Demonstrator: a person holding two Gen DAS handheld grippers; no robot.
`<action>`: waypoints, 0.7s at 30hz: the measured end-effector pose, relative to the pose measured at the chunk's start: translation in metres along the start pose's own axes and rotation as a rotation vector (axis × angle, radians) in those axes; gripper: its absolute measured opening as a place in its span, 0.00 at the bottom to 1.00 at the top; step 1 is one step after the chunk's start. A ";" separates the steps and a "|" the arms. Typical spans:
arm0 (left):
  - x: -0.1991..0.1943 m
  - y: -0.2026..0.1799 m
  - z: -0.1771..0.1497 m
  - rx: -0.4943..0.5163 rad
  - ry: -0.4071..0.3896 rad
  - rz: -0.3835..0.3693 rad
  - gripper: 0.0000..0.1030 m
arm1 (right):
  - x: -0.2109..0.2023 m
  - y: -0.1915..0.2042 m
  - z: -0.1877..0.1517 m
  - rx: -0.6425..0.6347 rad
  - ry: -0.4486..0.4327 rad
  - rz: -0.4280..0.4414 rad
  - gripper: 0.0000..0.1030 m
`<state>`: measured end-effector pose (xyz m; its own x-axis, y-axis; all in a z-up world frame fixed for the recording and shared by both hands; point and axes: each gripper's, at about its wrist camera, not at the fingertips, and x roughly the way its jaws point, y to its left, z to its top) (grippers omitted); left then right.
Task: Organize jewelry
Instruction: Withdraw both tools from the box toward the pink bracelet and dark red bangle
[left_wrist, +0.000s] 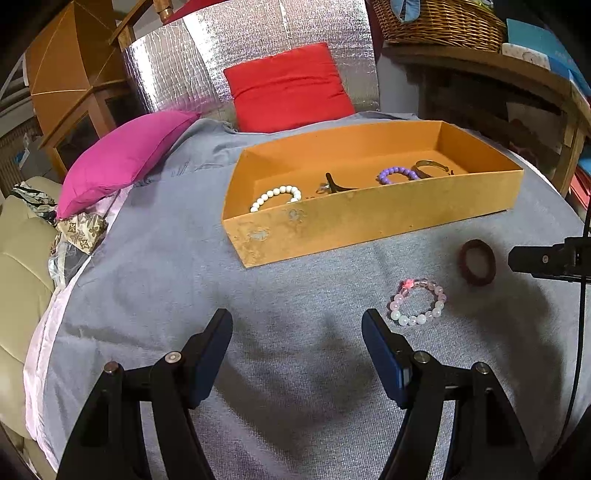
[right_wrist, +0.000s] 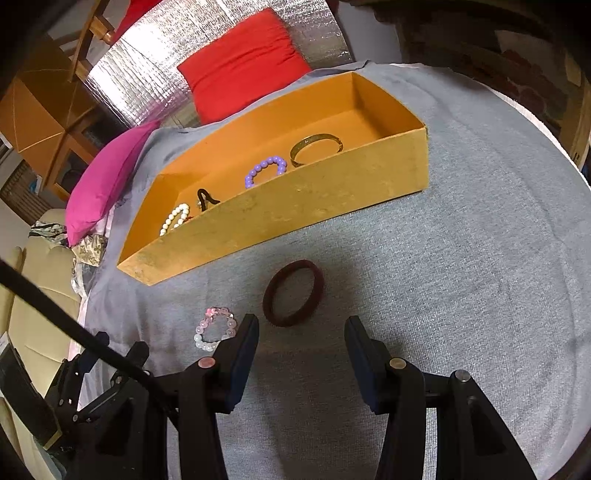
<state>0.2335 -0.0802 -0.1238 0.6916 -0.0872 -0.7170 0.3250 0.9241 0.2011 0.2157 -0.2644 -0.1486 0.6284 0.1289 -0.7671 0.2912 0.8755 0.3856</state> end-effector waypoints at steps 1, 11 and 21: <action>0.000 0.000 0.000 0.001 0.000 0.000 0.71 | 0.000 0.000 0.000 0.000 -0.001 0.000 0.50; 0.001 0.000 -0.001 0.010 0.005 -0.004 0.71 | 0.000 -0.001 0.001 -0.002 -0.002 0.000 0.50; 0.001 -0.002 -0.002 0.017 0.015 -0.005 0.71 | 0.001 -0.001 0.001 -0.003 -0.006 -0.007 0.50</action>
<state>0.2324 -0.0812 -0.1267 0.6800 -0.0861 -0.7281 0.3395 0.9172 0.2085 0.2168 -0.2656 -0.1490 0.6304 0.1205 -0.7669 0.2932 0.8777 0.3790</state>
